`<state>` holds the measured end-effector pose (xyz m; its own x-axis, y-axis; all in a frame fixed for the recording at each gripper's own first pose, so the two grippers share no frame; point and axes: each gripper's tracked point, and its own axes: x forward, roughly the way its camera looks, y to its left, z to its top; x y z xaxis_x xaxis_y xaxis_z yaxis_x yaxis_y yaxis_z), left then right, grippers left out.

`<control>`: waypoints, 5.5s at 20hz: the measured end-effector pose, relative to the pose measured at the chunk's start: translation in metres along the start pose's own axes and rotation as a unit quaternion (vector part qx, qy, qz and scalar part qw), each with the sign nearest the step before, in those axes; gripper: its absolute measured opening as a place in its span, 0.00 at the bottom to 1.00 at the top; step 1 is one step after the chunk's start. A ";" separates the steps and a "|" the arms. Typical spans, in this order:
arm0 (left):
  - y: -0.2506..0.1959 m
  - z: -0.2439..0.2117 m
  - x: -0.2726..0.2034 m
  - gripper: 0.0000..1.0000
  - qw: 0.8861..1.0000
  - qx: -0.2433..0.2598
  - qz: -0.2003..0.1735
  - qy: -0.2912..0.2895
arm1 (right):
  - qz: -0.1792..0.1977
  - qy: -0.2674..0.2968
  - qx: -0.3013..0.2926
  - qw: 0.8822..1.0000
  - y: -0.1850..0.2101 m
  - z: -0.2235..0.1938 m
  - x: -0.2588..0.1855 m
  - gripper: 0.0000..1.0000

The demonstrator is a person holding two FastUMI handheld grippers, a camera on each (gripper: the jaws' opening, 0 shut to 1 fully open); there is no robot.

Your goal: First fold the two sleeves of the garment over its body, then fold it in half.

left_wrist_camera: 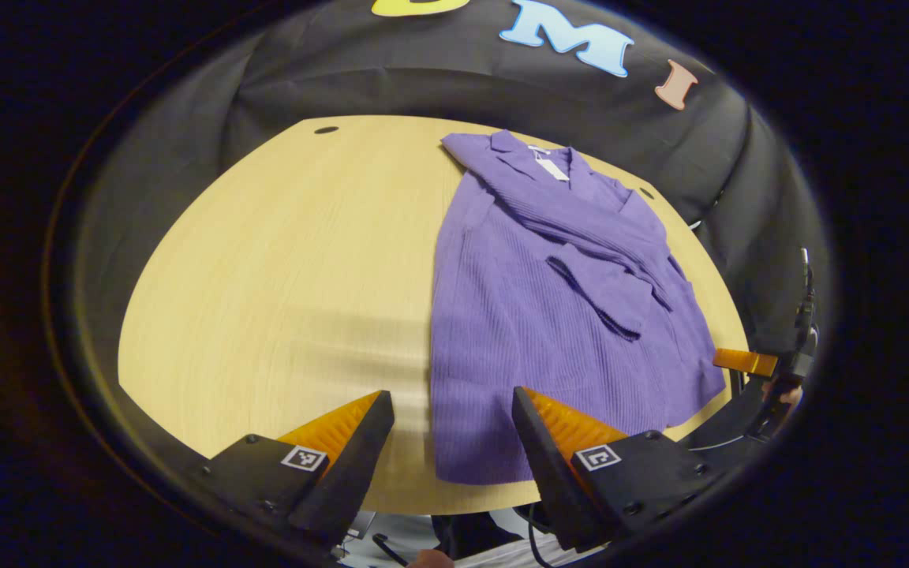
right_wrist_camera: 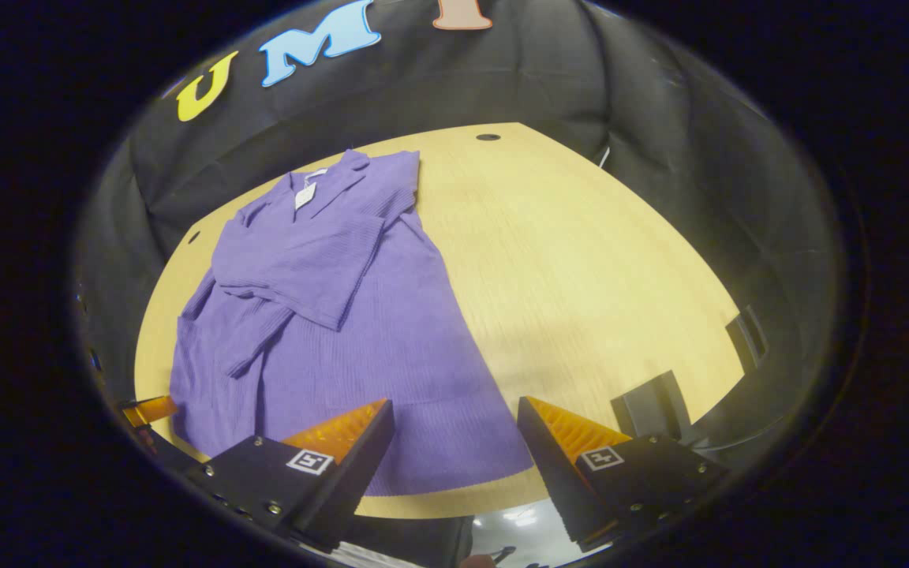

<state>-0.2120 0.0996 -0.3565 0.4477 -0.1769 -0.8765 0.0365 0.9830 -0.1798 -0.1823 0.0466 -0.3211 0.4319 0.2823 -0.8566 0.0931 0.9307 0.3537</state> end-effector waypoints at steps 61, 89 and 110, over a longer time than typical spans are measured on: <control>-0.163 0.319 -0.032 0.07 0.964 -0.062 -0.123 -0.227 | 0.186 -0.130 -0.079 0.971 0.114 0.270 -0.016 0.01; -0.102 0.473 0.169 0.16 0.966 0.059 0.012 -0.251 | 0.052 -0.212 -0.051 0.975 0.109 0.416 0.158 0.02; -0.157 0.449 -0.020 0.95 0.913 0.071 0.034 -0.401 | 0.025 -0.383 -0.172 0.907 0.113 0.418 -0.031 0.81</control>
<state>0.1749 -0.0290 -0.1105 0.9613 -0.0790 -0.2641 0.0740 0.9968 -0.0288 0.1902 0.0458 -0.0978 0.9368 0.2050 -0.2835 -0.1728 0.9757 0.1346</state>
